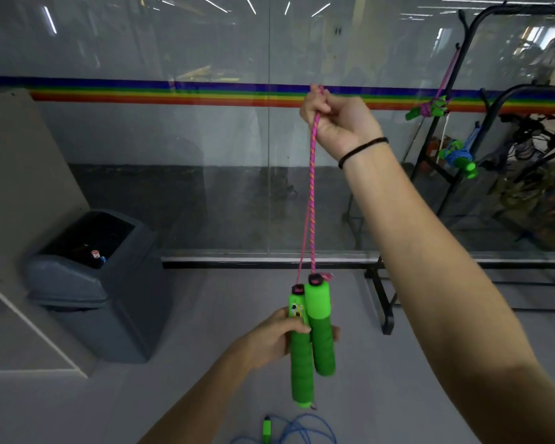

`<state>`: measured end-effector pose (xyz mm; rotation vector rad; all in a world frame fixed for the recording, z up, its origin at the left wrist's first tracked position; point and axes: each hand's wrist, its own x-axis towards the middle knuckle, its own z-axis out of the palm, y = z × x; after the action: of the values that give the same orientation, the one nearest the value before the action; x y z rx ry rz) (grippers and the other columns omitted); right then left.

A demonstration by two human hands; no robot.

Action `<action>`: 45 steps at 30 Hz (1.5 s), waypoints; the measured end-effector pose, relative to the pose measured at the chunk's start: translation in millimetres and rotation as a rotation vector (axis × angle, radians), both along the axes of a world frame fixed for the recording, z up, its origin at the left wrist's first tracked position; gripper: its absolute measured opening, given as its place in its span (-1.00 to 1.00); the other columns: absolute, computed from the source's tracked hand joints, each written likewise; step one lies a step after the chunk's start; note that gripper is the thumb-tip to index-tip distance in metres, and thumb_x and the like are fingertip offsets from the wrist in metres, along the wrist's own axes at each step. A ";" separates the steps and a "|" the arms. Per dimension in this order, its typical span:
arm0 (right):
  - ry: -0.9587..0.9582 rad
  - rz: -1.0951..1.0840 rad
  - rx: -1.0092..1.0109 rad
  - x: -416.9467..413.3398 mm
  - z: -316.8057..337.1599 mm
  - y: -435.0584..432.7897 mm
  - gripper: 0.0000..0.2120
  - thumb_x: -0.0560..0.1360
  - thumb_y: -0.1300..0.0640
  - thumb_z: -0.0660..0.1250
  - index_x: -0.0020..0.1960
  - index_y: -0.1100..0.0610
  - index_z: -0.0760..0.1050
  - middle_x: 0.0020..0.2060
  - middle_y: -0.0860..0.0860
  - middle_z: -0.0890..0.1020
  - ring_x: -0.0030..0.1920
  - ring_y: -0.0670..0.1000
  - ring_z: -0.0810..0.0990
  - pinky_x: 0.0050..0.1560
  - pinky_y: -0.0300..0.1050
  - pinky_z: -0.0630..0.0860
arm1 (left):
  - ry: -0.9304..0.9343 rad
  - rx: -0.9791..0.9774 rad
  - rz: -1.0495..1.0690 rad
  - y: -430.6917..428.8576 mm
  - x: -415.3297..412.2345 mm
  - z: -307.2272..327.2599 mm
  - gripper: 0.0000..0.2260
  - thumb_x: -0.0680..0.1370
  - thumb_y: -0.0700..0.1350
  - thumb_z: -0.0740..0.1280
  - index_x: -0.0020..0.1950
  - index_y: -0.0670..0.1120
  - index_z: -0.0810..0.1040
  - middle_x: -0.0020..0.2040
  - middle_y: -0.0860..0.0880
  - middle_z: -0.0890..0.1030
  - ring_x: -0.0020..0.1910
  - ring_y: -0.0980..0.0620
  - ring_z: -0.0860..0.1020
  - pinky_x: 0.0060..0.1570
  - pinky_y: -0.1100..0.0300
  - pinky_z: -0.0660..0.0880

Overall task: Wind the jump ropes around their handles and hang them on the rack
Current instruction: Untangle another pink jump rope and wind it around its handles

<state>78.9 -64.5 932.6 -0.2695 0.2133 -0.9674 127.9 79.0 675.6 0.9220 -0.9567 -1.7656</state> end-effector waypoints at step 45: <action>0.966 -0.067 -1.058 -68.5 -183.3 39.4 -0.94 0.45 0.20 0.37 -0.14 0.19 0.51 -0.32 -0.03 0.52 -0.30 -0.18 0.48 -0.23 -0.37 0.40 | 0.081 0.199 -0.273 31.6 30.1 42.5 -0.58 0.31 -0.05 0.52 0.14 -0.11 0.61 -0.12 -0.03 0.65 -0.16 0.03 0.63 -0.02 0.13 0.58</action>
<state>10.4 -25.1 749.3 -1.7179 0.5770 -0.8765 158.0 110.6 718.1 0.8662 -0.8990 -2.1447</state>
